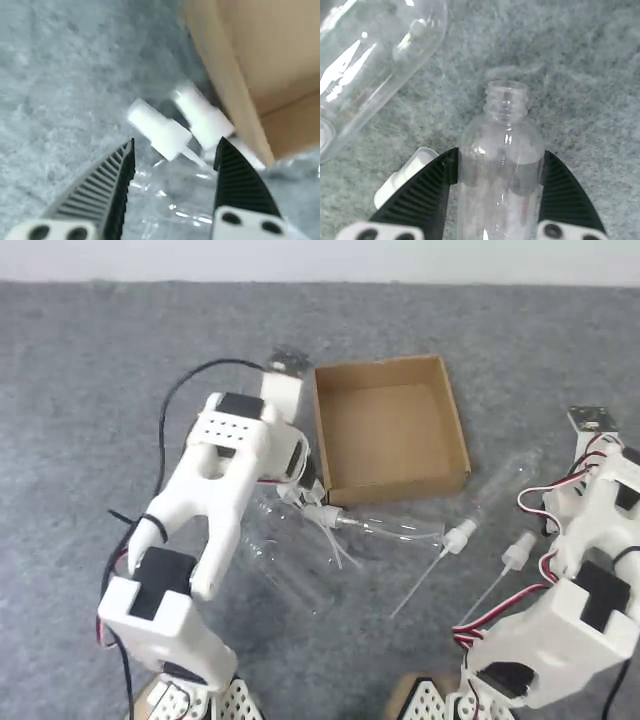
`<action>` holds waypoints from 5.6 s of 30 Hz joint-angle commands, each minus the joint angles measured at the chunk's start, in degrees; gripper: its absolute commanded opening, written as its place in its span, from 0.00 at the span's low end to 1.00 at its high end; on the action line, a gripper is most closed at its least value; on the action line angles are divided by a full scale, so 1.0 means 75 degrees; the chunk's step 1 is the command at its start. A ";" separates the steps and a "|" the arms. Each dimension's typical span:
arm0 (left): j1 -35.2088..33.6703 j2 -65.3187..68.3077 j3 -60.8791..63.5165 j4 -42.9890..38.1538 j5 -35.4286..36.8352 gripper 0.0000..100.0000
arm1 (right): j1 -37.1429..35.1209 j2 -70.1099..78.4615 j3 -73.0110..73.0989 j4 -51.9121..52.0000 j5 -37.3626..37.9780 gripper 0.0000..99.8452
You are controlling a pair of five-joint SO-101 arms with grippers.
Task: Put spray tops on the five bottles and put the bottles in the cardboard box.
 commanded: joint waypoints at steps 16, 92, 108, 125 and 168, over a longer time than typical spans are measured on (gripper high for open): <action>-0.1817 0.1196 -0.0205 -0.1489 -0.1793 0.24 | 0.0064 -0.0029 -0.0352 -0.0041 0.0094 0.19; -0.1207 -0.6142 0.2397 0.0399 -0.0574 0.01 | 0.0193 -0.0006 -0.0316 0.0264 0.1442 0.24; -0.1219 -0.6224 0.1565 0.0504 -0.0188 0.01 | -0.0041 -0.0744 -0.1559 0.0428 0.0270 0.01; -0.1254 -0.7361 -0.0428 0.0574 0.1524 0.01 | -0.5351 -0.6886 0.1125 -0.0568 -0.1946 0.01; -0.1371 -0.8604 0.1237 -0.3681 0.3962 0.01 | -1.0309 -0.7988 0.4525 -0.3956 -0.2942 0.01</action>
